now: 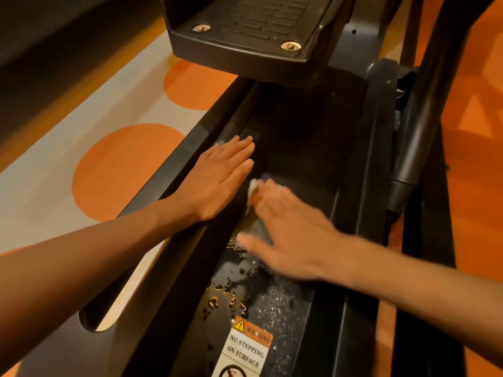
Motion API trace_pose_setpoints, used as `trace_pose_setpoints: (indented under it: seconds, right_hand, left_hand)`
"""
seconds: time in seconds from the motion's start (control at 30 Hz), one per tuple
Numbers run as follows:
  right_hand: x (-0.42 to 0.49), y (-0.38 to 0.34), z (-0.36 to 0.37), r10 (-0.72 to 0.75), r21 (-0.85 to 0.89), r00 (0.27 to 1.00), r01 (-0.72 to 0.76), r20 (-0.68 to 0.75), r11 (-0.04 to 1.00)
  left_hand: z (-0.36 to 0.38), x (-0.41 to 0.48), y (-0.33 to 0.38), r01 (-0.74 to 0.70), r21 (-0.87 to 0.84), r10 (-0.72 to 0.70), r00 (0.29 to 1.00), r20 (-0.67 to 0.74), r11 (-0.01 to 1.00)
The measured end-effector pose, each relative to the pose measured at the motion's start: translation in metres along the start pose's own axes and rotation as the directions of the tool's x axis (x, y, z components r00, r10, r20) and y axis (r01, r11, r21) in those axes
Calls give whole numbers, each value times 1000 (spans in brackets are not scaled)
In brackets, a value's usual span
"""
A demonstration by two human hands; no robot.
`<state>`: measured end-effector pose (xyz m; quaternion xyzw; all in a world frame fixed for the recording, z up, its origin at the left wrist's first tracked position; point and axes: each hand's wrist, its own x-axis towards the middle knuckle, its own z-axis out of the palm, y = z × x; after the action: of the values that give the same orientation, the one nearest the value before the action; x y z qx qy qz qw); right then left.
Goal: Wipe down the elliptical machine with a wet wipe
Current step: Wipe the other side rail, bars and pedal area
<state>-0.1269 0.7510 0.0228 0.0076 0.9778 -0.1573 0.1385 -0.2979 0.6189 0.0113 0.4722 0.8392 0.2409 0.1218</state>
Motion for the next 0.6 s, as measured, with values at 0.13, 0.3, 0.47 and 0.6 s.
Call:
trace_pose_setpoints:
  seconds: [0.13, 0.3, 0.47, 0.6]
  right_hand:
    - [-12, -1, -1, -80, -68, 996, 82, 32, 994]
    - [67, 88, -29, 211, -91, 977, -214, -41, 973]
    - [65, 53, -16, 190, -72, 979, -195, -77, 978]
    - [-7, -21, 4, -2, -33, 1000, 3, 29, 999]
  left_hand:
    - [1, 1, -1, -1, -8, 1, 1000, -3, 1000]
    - [0, -1, 2, 12, -17, -12, 1000, 2, 1000]
    - [0, 0, 2, 11, -17, -11, 1000, 2, 1000]
    - [1, 0, -3, 1, -36, -1, 1000, -13, 999]
